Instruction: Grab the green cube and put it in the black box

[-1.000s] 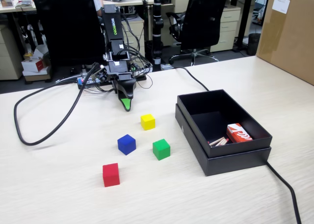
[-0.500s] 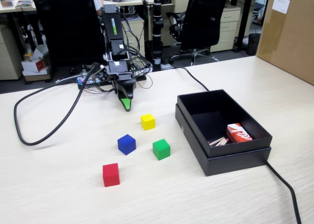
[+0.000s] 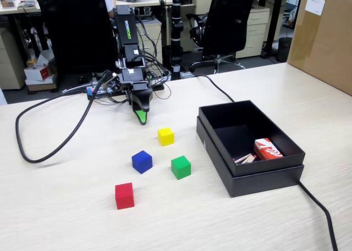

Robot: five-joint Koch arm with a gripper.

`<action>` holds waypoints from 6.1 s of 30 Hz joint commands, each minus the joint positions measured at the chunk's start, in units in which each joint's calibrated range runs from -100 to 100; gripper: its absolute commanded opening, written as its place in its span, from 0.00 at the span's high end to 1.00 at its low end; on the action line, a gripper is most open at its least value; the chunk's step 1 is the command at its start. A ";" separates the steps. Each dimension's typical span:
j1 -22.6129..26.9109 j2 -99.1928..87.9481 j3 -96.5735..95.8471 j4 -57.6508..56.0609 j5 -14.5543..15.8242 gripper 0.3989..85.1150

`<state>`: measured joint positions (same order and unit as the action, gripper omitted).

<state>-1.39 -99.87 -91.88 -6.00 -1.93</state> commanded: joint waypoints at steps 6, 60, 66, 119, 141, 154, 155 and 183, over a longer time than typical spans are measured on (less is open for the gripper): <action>0.34 0.56 2.57 -2.34 -0.05 0.45; 2.69 108.42 113.18 -42.34 1.61 0.47; 2.83 112.89 116.17 -42.34 1.42 0.47; 18.32 105.32 124.06 -51.15 9.57 0.99; 17.00 109.91 120.25 -50.80 8.99 0.47; 10.74 62.52 114.27 -50.80 8.35 0.47; 9.96 58.73 111.46 -50.80 7.57 0.47; -2.20 -0.13 21.98 -16.85 -0.68 0.40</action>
<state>-3.20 -98.45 -70.42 -29.46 -2.42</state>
